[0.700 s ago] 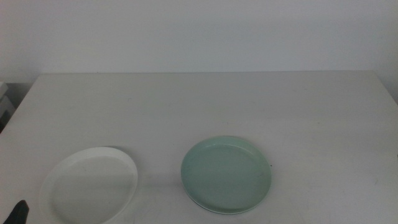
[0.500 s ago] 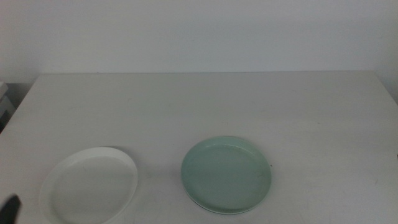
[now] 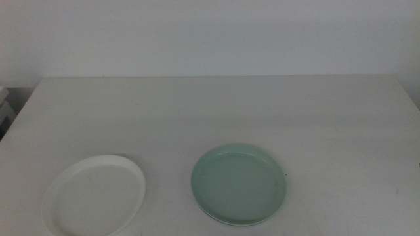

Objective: Stack the three bowls on top of each other.

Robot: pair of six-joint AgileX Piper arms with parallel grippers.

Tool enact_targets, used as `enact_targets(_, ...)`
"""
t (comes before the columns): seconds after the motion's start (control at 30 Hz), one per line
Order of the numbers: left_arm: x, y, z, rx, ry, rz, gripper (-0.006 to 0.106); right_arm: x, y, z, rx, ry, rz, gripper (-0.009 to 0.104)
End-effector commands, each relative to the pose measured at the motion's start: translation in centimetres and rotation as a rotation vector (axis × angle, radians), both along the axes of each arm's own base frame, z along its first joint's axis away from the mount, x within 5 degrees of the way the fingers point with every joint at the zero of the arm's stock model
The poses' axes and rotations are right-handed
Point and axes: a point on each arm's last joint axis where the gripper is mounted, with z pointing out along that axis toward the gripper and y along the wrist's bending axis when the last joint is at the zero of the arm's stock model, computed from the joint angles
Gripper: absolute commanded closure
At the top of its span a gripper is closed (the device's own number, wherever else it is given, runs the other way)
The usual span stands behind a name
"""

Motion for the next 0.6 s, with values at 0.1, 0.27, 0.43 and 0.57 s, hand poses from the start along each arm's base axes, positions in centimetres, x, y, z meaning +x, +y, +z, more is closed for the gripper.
enact_targets(0.1, 0.8, 0.0, 3.8, -0.160, 0.030, 0.007, -0.005, 0.2, 0.0, 1.2, 0.033, -0.076, -0.008, 0.036)
enact_targets(0.27, 3.0, 0.1, 4.8, -0.228, 0.279, 0.041, -0.005, 0.2, 0.0, 1.2, 0.033, -0.076, -0.008, 0.036)
enact_targets(0.43, 5.6, 0.1, 4.3, -0.251, 0.558, 0.070, -0.005, 0.2, 0.0, 1.2, 0.033, -0.076, -0.008, 0.036)
enact_targets(0.57, 7.7, -0.1, 3.0, -0.291, 0.671, 0.078, -0.005, 0.2, 0.0, 1.2, 0.033, -0.076, -0.008, 0.036)
